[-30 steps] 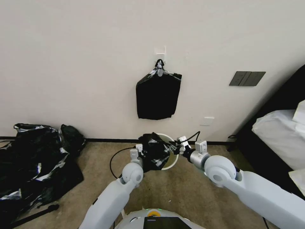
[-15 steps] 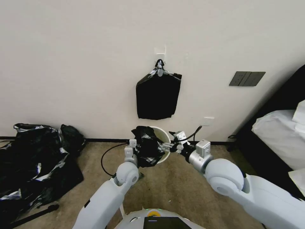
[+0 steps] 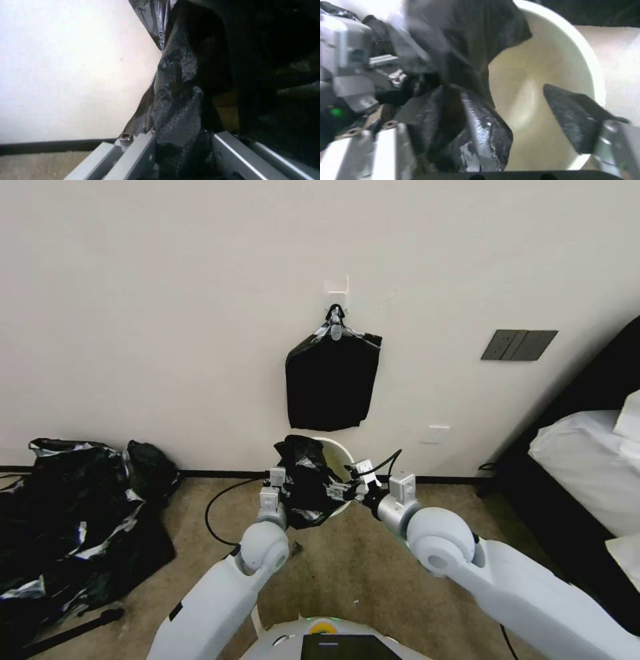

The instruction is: Place a trash bag onto the trash bin.

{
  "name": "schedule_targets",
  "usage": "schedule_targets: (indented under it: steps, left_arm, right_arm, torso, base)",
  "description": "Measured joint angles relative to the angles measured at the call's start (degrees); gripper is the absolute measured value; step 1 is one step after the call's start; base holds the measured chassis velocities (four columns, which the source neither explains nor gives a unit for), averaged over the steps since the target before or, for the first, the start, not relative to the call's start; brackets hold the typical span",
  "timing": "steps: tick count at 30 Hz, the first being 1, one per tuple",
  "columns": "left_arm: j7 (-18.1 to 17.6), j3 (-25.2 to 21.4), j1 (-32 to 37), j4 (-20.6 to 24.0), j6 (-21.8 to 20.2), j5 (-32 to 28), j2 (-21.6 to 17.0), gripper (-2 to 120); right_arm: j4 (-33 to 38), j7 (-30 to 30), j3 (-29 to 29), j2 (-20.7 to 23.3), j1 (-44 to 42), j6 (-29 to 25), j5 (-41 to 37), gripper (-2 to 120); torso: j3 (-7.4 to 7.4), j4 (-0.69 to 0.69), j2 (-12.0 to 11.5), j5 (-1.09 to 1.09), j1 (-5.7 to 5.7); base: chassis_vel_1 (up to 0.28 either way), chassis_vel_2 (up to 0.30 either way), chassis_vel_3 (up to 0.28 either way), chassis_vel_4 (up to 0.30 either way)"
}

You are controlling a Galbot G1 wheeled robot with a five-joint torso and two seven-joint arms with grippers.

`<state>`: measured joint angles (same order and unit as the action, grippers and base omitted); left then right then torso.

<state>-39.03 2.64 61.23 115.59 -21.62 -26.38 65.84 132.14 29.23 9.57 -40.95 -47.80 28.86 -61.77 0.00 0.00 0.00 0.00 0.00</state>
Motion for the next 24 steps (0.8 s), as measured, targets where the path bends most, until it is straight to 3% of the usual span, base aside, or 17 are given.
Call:
schedule_targets:
  steps: [18, 24]
  left_arm:
    - [1.2, 0.4, 0.0, -0.3, -0.1, 0.9, -0.4, 0]
    - [1.9, 0.2, 1.0, -0.3, -0.2, 1.2, -0.7, 0]
  right_arm:
    - [-2.3, 0.6, 3.3, -3.2, 4.7, -3.2, 5.9, 5]
    - [-3.3, 0.7, 1.3, -2.7, 4.9, -3.8, 5.9, 0]
  torso:
    - [0.00, 0.00, 0.0, 0.00, 0.00]
    - [0.00, 0.00, 0.0, 0.00, 0.00]
  base:
    - [0.000, 0.000, 0.000, 0.000]
    - [0.000, 0.000, 0.000, 0.000]
